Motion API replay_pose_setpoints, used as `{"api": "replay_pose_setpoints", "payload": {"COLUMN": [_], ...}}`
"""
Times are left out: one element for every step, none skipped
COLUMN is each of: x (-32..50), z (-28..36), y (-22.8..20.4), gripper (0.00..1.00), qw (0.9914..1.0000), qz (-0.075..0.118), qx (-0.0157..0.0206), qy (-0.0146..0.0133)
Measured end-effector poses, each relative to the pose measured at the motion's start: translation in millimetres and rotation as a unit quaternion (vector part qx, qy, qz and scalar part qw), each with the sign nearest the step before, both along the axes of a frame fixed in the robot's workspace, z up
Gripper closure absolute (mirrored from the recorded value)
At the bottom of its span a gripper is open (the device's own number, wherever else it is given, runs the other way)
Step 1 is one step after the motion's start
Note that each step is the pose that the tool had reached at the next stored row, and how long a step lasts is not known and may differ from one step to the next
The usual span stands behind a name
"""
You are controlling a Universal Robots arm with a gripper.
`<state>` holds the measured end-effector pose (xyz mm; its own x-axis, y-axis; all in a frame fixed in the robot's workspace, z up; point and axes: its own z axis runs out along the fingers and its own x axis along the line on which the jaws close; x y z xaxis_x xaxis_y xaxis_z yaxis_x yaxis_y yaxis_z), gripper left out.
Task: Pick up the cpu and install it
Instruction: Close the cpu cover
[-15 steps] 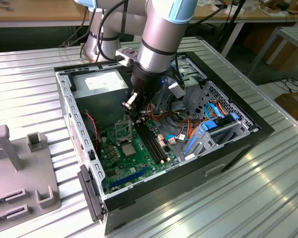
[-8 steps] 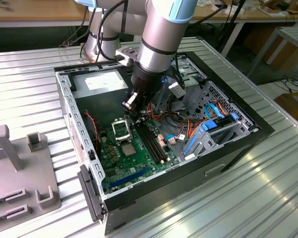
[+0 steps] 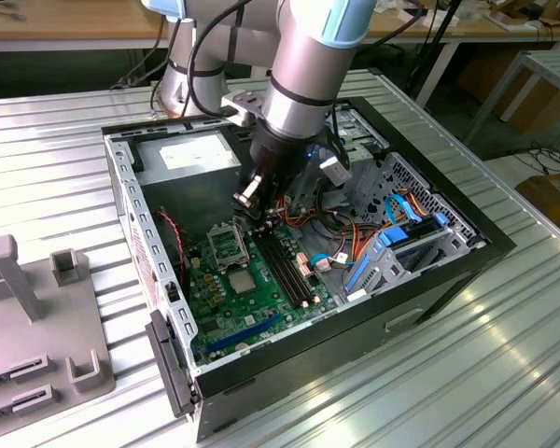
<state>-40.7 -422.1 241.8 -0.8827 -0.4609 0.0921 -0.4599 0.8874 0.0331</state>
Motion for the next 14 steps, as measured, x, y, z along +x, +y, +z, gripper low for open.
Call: {"api": "replay_pose_setpoints", "payload": {"x": [1.4,2.3,2.4,2.4,2.3,2.3,2.3,2.1,0.7,-1.3,-2.6,-3.3,-3.7,-3.7], "z": [-1.2,-2.6,-3.5,-4.3,-5.4,-7.4,-9.3,-13.2,-17.7,-19.6,-20.3,-20.8,-21.3,-22.1], "y": [0.0,0.0,0.0,0.0,0.1,0.1,0.0,0.1,0.0,0.0,0.0,0.0,0.0,0.1], "gripper": [0.89,0.89,0.89,0.89,0.89,0.89,0.89,0.89,0.89,0.89,0.89,0.89,0.89,0.89], "qw": [1.0,1.0,0.99999,0.99997,0.99995,0.99994,0.99993,0.99992,0.99992,0.99991,0.9999,0.99989,0.99988,0.99988], "qz": [0.0,0.0,0.0,0.0,0.0,0.0,0.0,0.0,0.0,0.0,0.0,0.0,0.0,0.0], "qx": [0.0005,0.0016,0.0035,0.0077,0.01,0.0113,0.0118,0.0124,0.0126,0.0134,0.0143,0.0147,0.0152,0.0158], "qy": [0.0,0.0,0.0,0.0,0.0,-0.0001,0.0,-0.0001,0.0,-0.0001,-0.0002,-0.0002,-0.0002,-0.0002]}}
